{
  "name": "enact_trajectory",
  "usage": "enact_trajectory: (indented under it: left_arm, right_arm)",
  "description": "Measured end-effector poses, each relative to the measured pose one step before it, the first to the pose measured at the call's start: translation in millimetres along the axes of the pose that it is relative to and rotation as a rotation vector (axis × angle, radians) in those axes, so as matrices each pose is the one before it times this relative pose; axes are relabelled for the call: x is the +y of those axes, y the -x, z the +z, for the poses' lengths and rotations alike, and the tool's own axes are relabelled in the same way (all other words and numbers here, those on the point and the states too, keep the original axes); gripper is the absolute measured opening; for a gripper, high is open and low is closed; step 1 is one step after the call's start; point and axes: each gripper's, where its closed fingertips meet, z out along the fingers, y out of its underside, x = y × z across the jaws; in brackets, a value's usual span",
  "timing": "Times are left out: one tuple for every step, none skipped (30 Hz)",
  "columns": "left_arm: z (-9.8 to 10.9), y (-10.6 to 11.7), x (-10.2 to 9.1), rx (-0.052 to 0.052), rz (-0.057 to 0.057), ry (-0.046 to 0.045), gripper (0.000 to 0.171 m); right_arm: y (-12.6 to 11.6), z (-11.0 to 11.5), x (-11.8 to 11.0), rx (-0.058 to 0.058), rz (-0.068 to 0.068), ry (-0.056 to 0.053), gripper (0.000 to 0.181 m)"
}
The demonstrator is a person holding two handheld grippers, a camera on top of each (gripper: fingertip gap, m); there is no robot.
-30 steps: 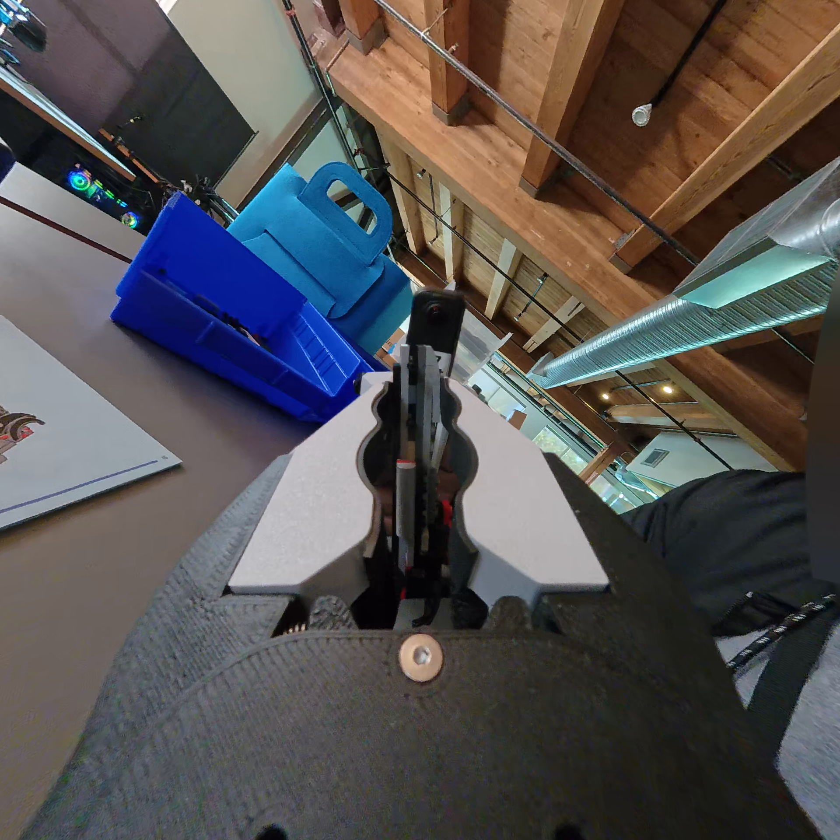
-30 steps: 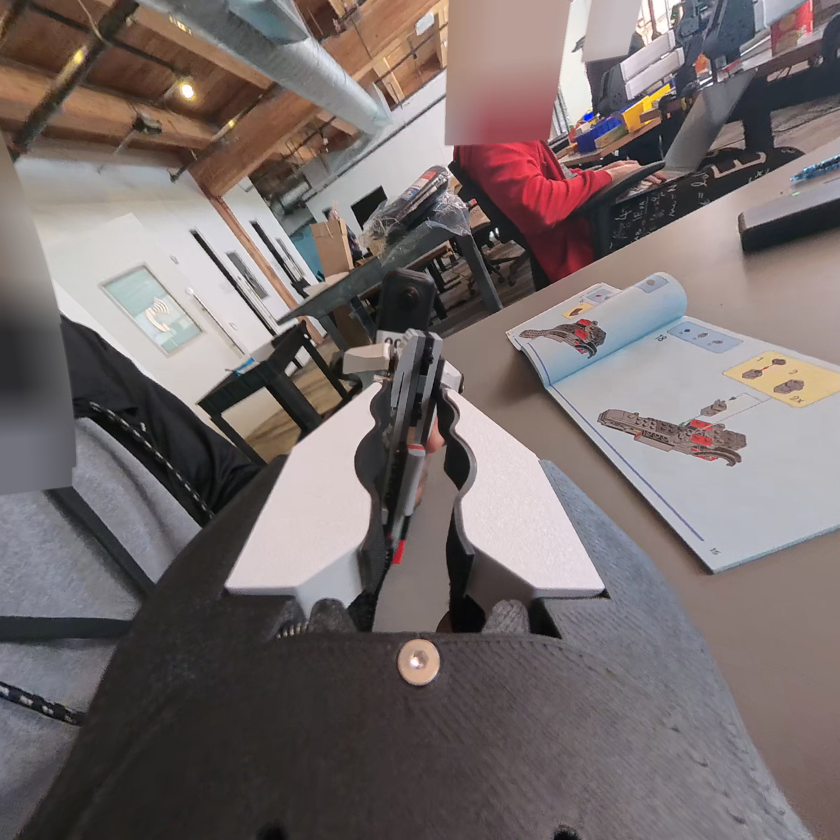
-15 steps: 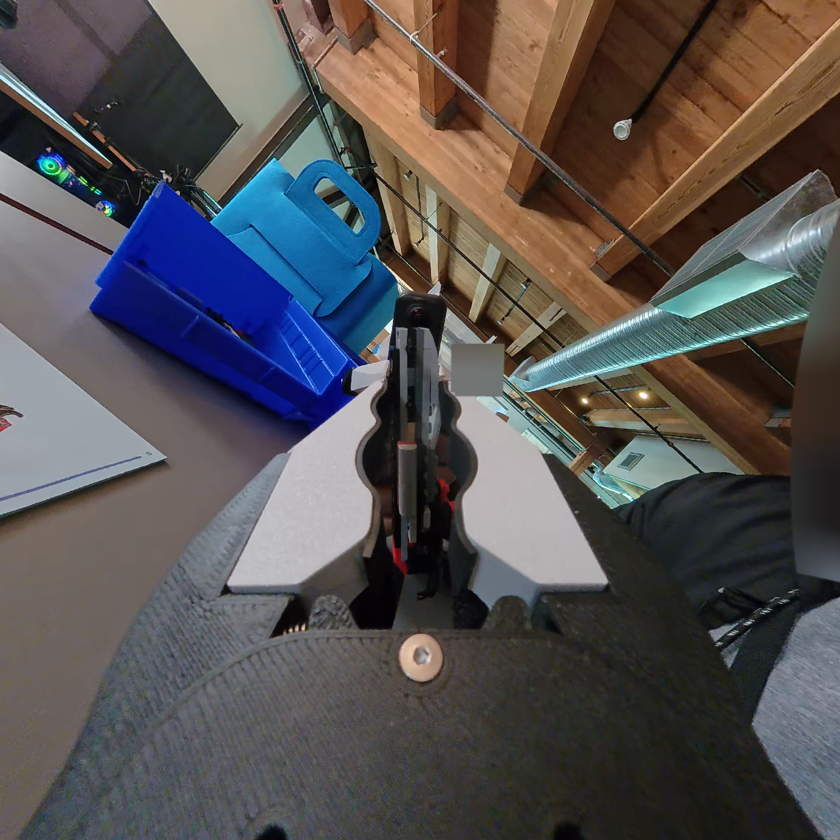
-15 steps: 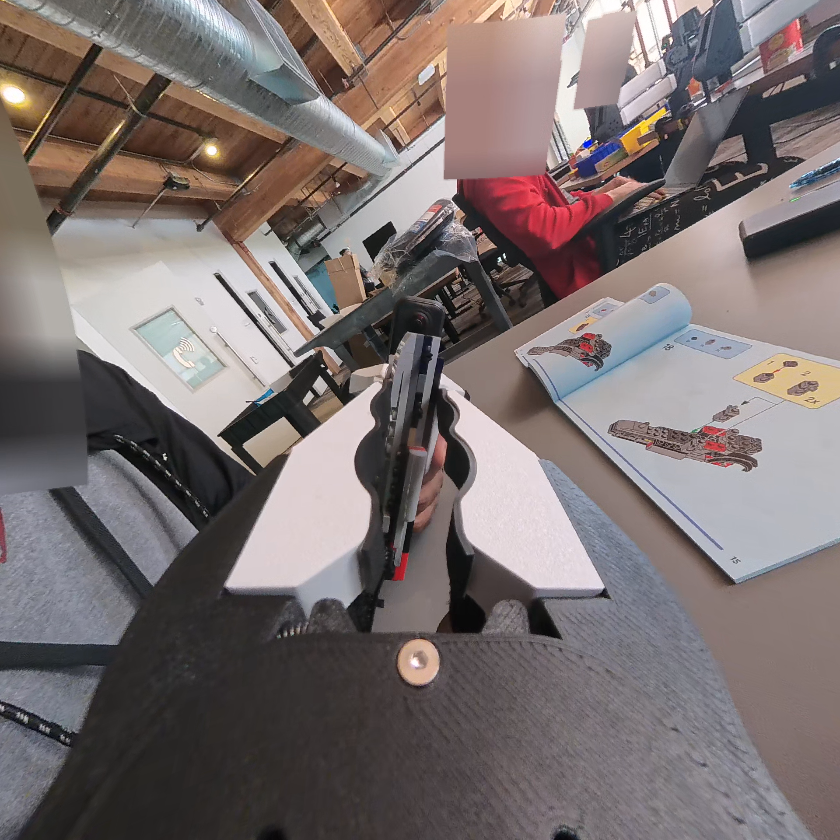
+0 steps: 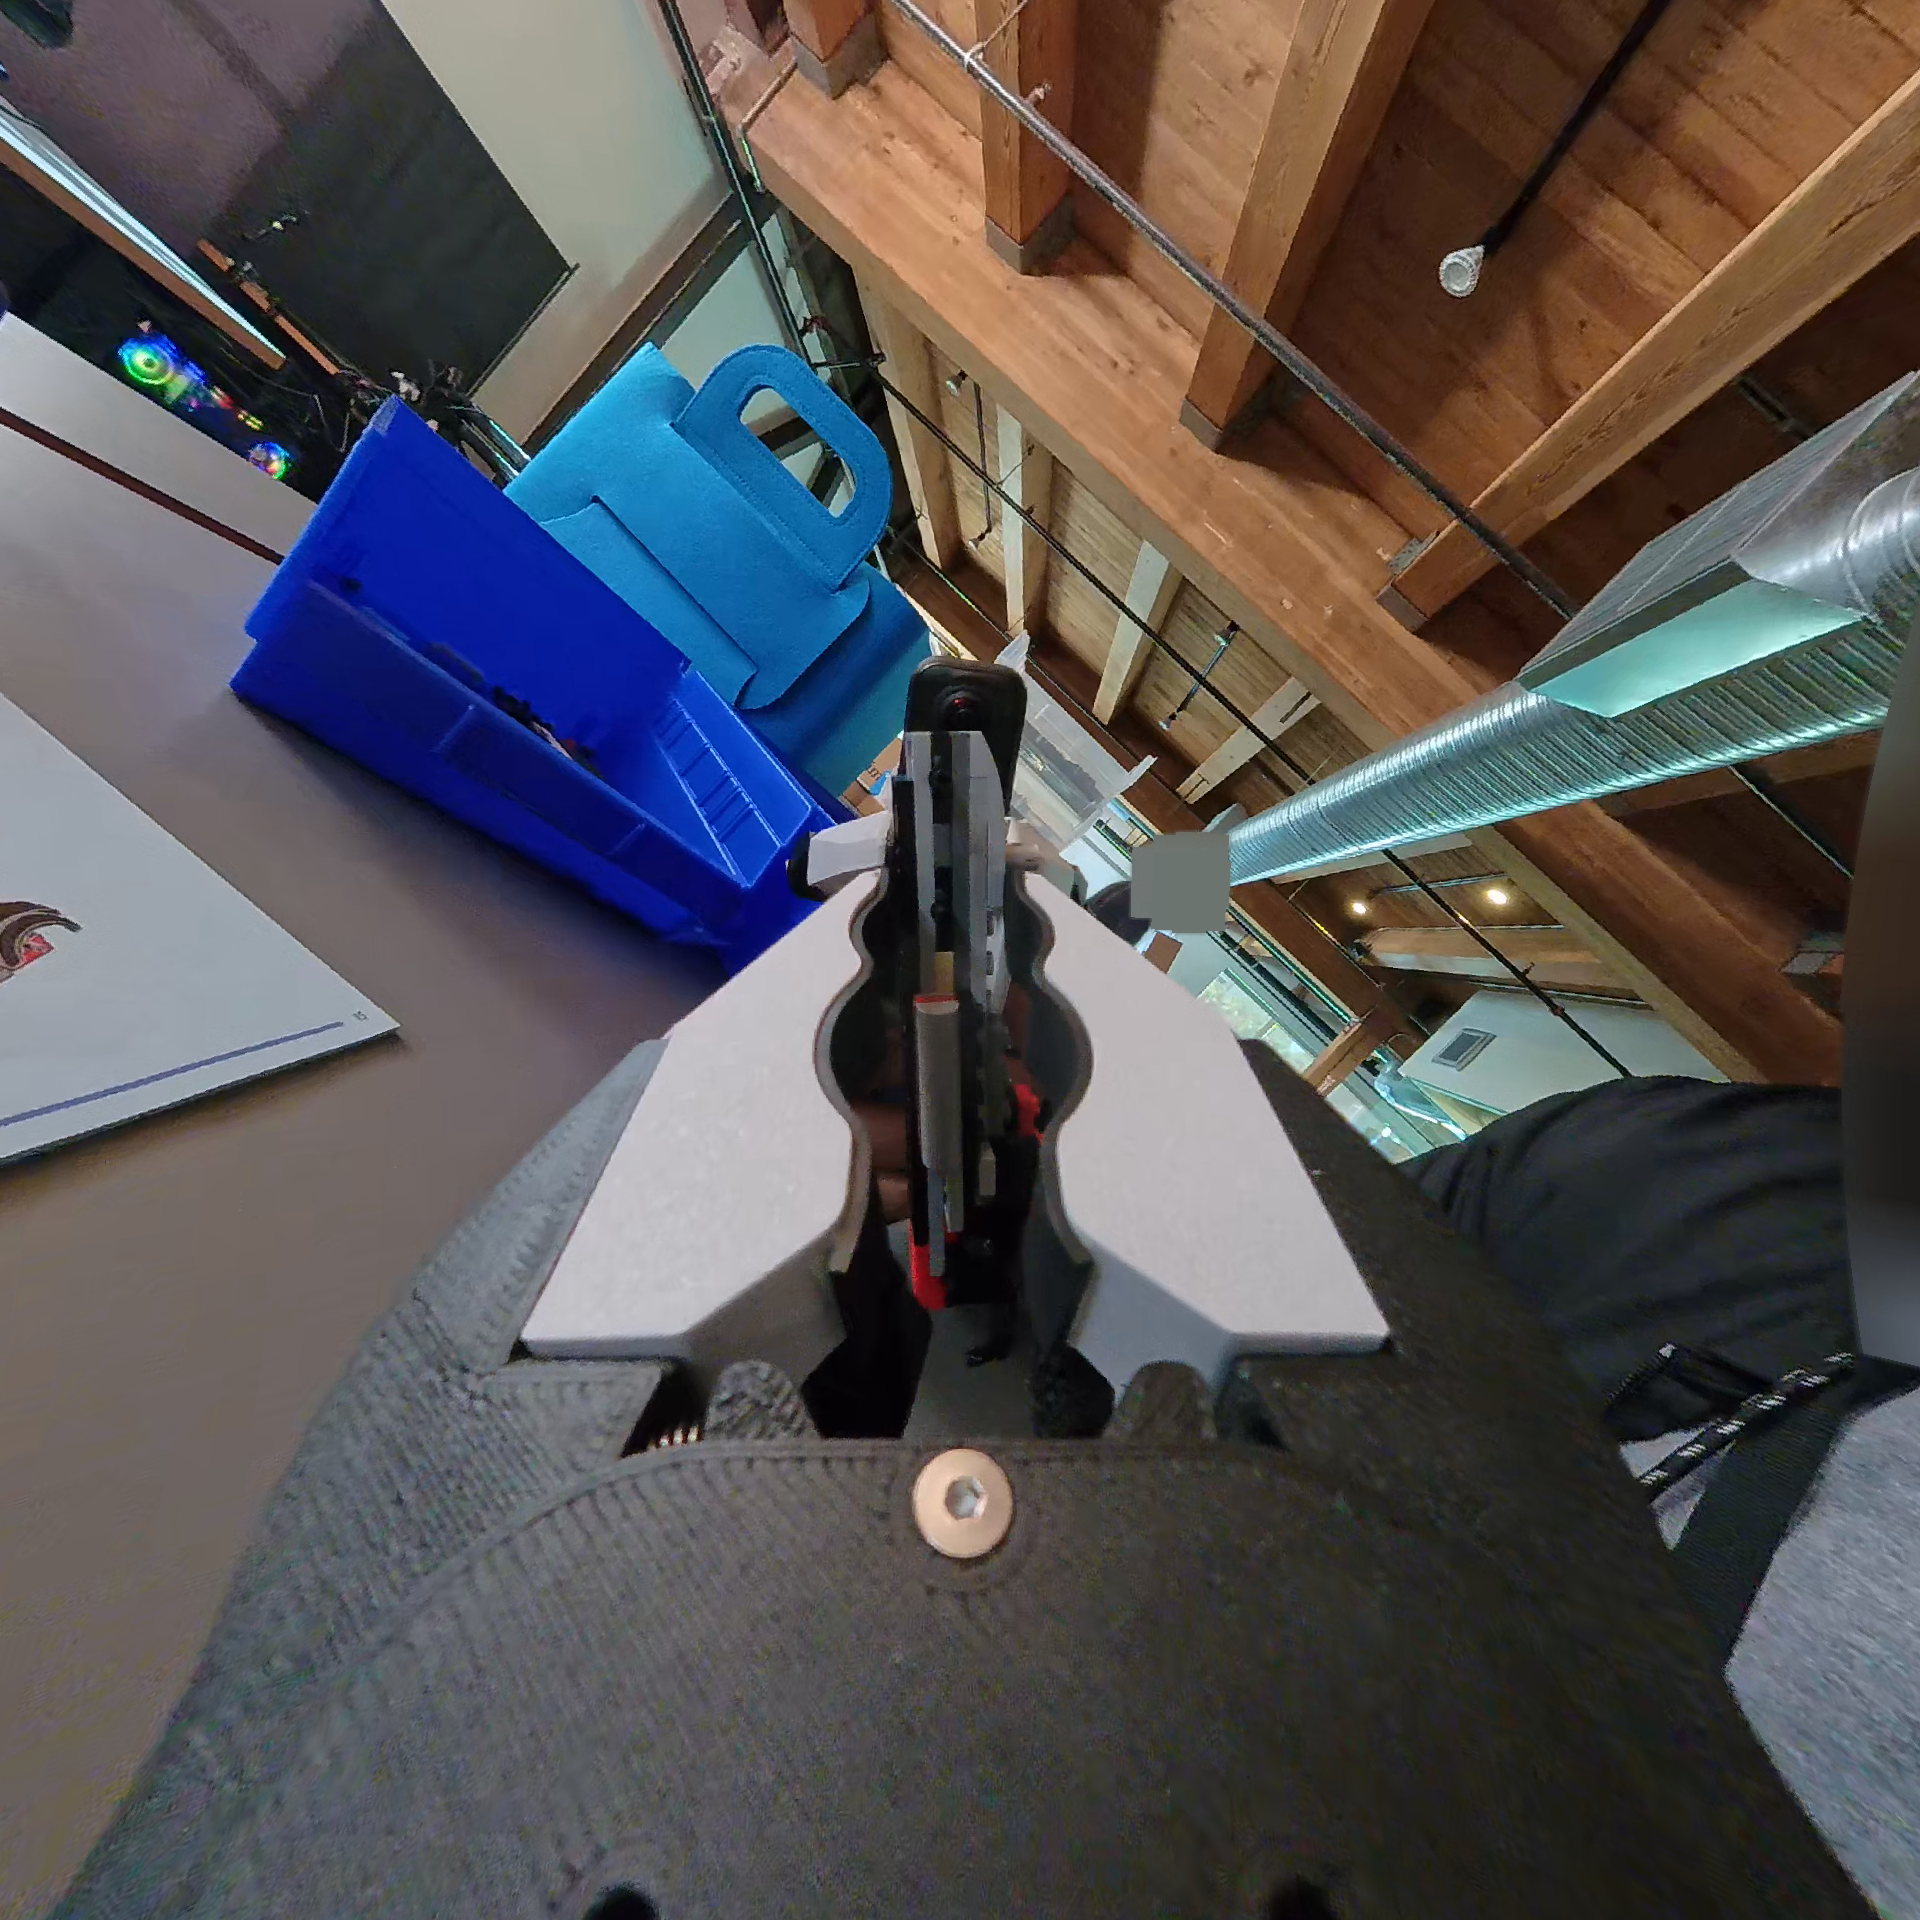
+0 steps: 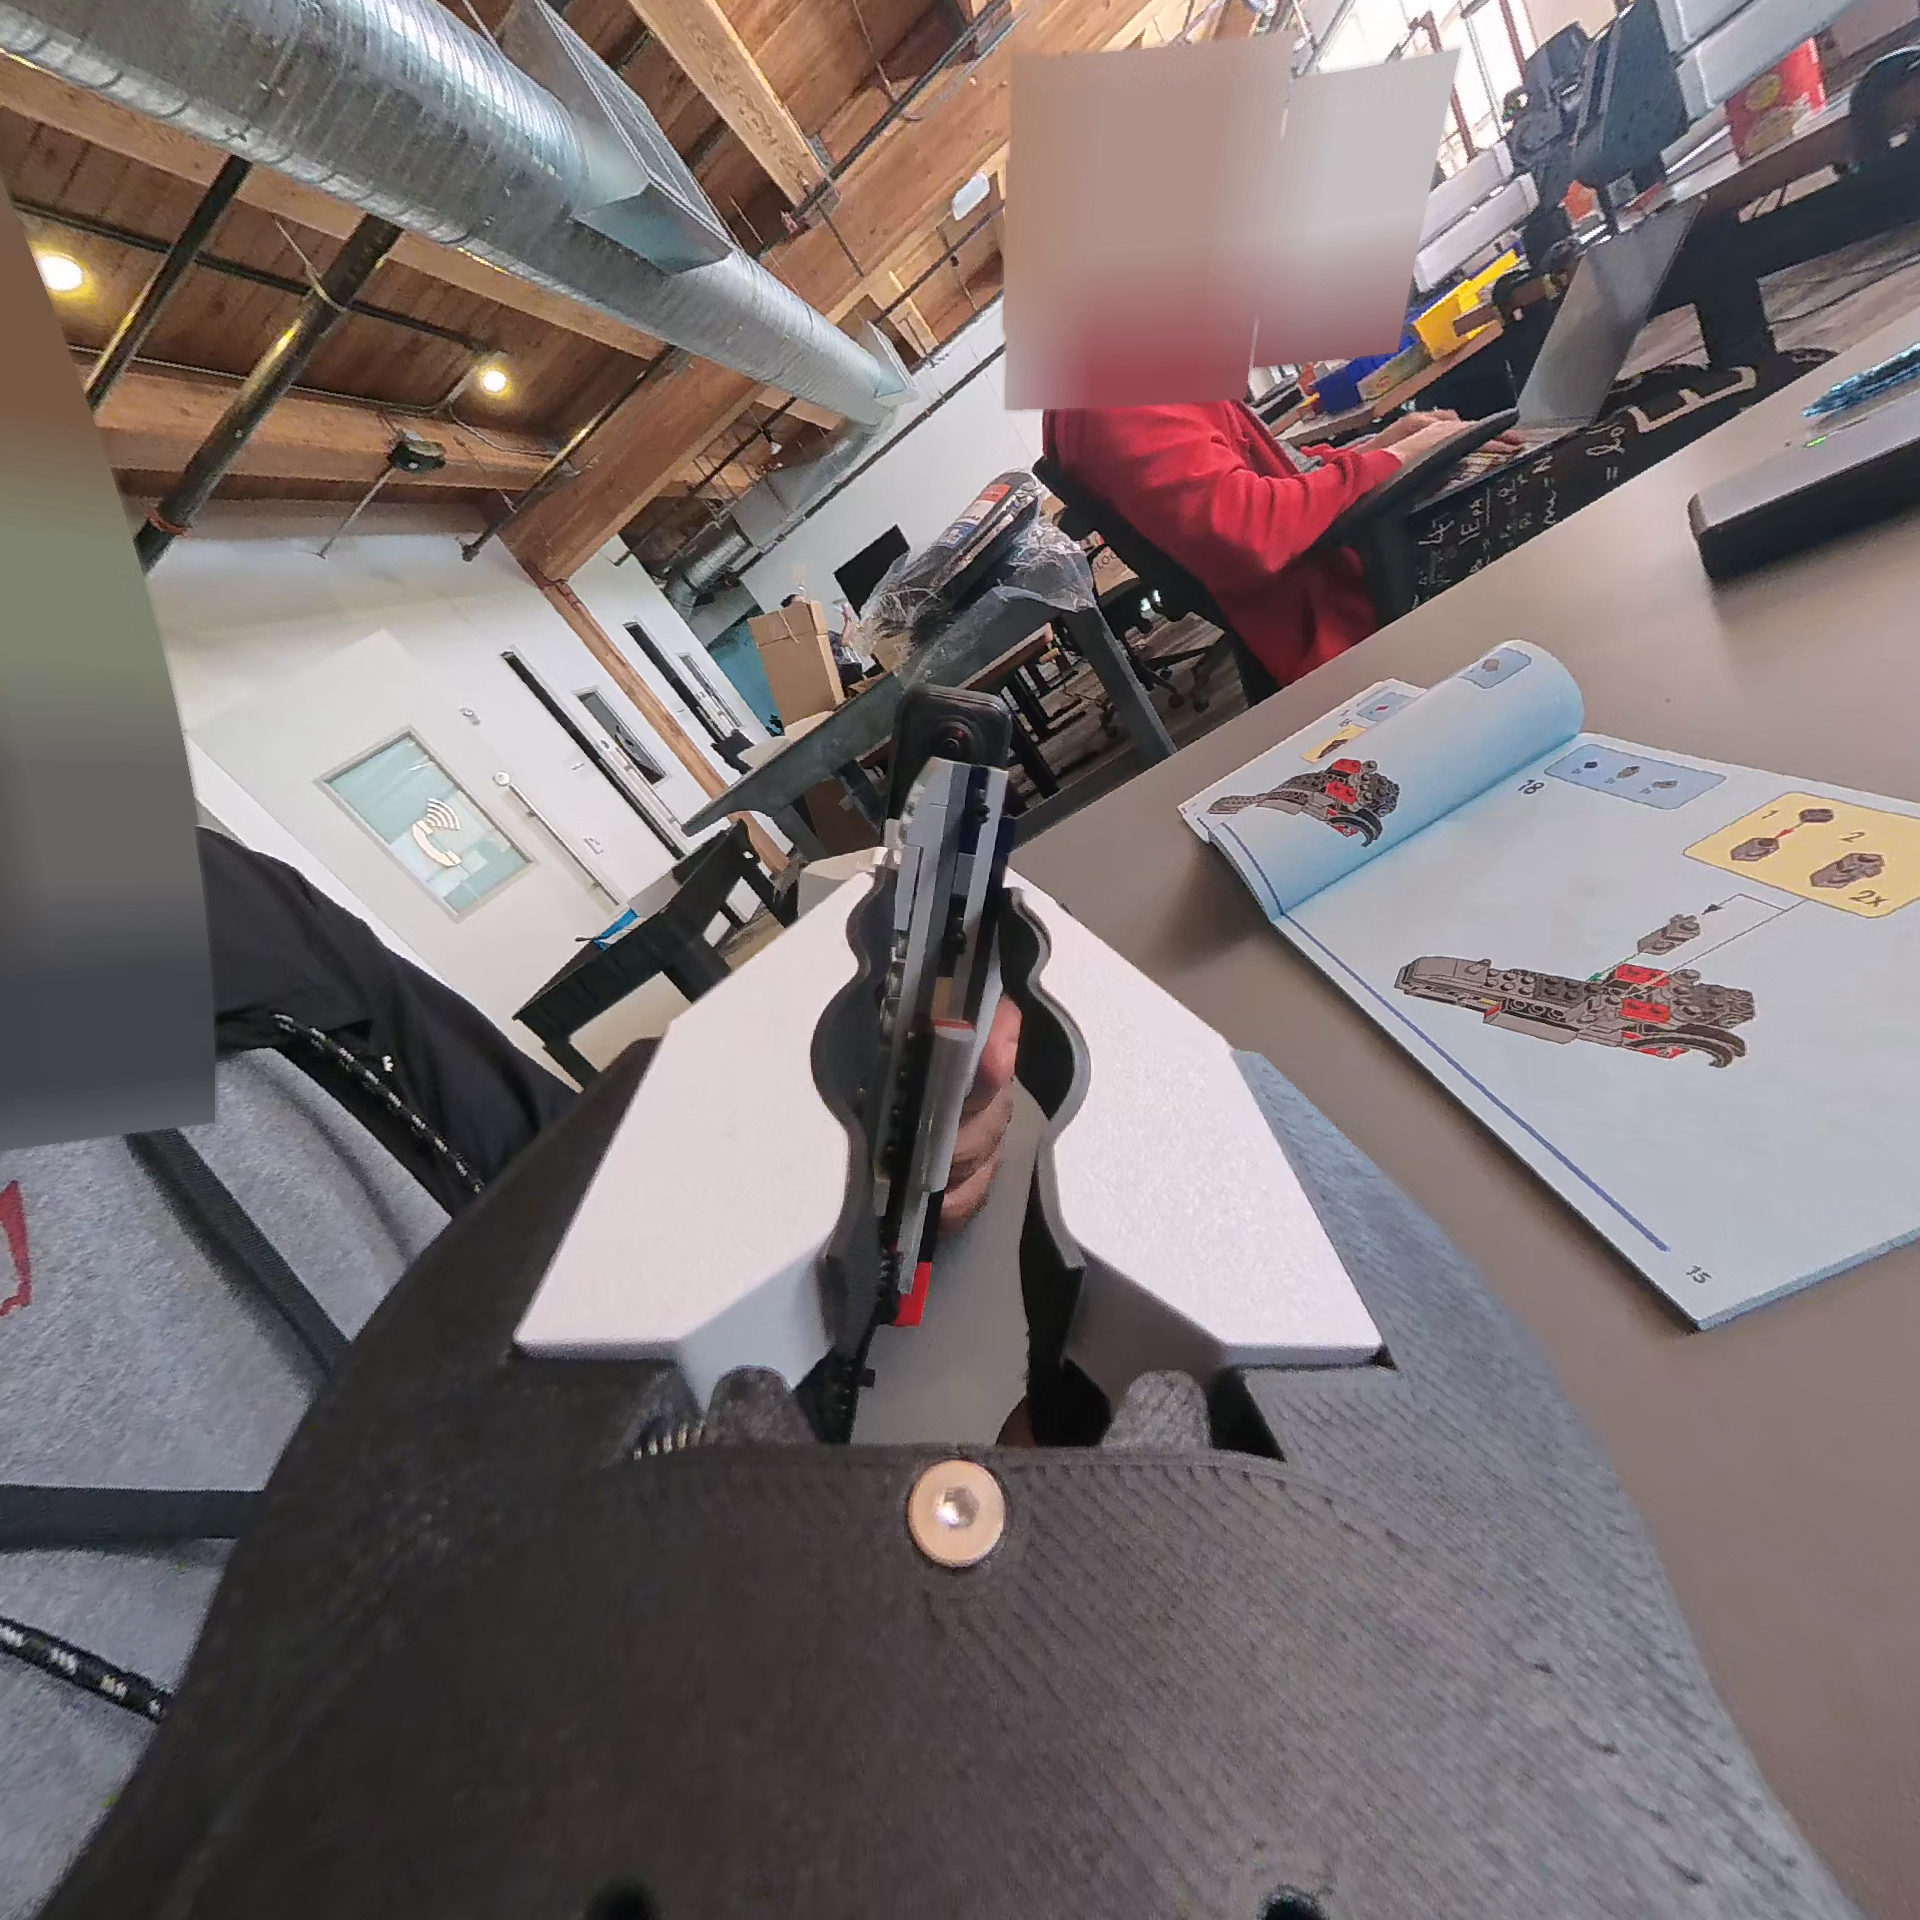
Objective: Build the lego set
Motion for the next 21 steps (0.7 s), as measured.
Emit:
enact_trajectory:
  left_arm:
    - [-0.14,0.34,0.13,-0.0030,-0.0015,0.00215,0.018]
    - [-0.06,-0.30,0.13,0.0022,0.0001,0.00091,0.018]
    - [0.02,-0.62,-0.30,0.0030,0.0042,-0.00205,0.018]
    - [-0.02,0.59,-0.37,-0.0057,0.0008,-0.00269,0.018]
    - [-0.09,-0.09,-0.11,0.0026,-0.0017,-0.00063,0.018]
    - [-0.07,-1.19,0.04,0.0096,-0.0011,0.00091,0.018]
    - [-0.09,0.12,-0.10,-0.0011,-0.0008,-0.00103,0.018]
    - [0.01,0.64,-0.25,-0.0043,-0.0007,-0.00178,0.018]
    - [0.15,-0.04,0.13,0.0009,-0.0014,0.00140,0.019]
    - [0.19,-0.30,0.65,0.0033,-0.0039,0.00480,0.019]
    - [0.34,-0.40,0.79,0.0074,-0.0079,0.00625,0.019]
    - [0.12,-0.64,0.38,0.0102,-0.0099,0.00467,0.018]
    - [-0.14,-0.67,-0.36,0.0086,-0.0066,0.00011,0.019]
    - [-0.49,-1.30,-1.07,0.0107,-0.0024,-0.00583,0.019]
    - [-0.75,-1.09,-1.74,0.0088,-0.0008,-0.01136,0.020]
    - [-0.43,-0.77,-1.46,0.0066,-0.0006,-0.01071,0.024]
    - [-0.16,-0.25,-0.55,0.0017,-0.0008,-0.00484,0.026]
    - [0.08,0.08,0.02,-0.0008,0.0018,-0.00021,0.028]
    - [0.13,0.10,0.18,-0.0029,0.0033,-0.00006,0.029]
    - [0.11,0.21,-0.21,-0.0035,0.0034,-0.00193,0.029]
    - [-0.02,0.41,-0.35,-0.0039,0.0020,-0.00259,0.029]
  right_arm:
    - [-0.22,-0.02,0.19,0.0017,-0.0028,0.0011,0.020]
    - [0.27,0.10,0.08,-0.0013,-0.0022,0.0010,0.020]
    - [0.40,0.15,-0.05,-0.0013,-0.0012,-0.0010,0.020]
    - [-0.32,0.13,-0.07,0.0039,-0.0018,-0.0006,0.020]
    - [-0.08,0.19,0.00,0.0018,-0.0022,0.0000,0.021]
    - [0.80,0.12,-0.09,-0.0045,-0.0006,-0.0009,0.021]
    - [0.12,0.18,-0.01,-0.0004,0.0009,-0.0010,0.021]
    - [-0.66,-0.01,0.09,0.0023,0.0040,-0.0007,0.021]
    - [-0.06,-0.11,0.05,-0.0022,0.0051,-0.0011,0.021]
    - [0.22,-0.25,-0.23,-0.0021,0.0009,-0.0015,0.021]
    - [0.34,-0.25,-0.28,-0.0008,-0.0037,-0.0006,0.021]
    - [0.56,-0.05,-0.27,0.0001,-0.0053,0.0013,0.020]
    - [0.69,0.13,-0.30,0.0009,-0.0072,0.0016,0.021]
    - [0.82,0.31,-0.23,0.0002,-0.0077,0.0008,0.020]
    - [0.40,0.36,-0.13,0.0023,-0.0039,0.0001,0.021]
    - [-0.64,0.34,0.29,0.0062,-0.0002,0.0005,0.021]
    - [-0.98,0.18,0.61,0.0059,-0.0003,0.0028,0.021]
    - [-0.84,-0.03,0.70,0.0038,0.0000,0.0037,0.021]
    - [-0.52,-0.10,0.43,0.0020,0.0003,0.0033,0.021]
    - [-0.41,-0.19,0.33,0.0018,-0.0003,0.0022,0.021]
    - [-0.41,-0.01,0.30,0.0019,-0.0003,0.0026,0.021]
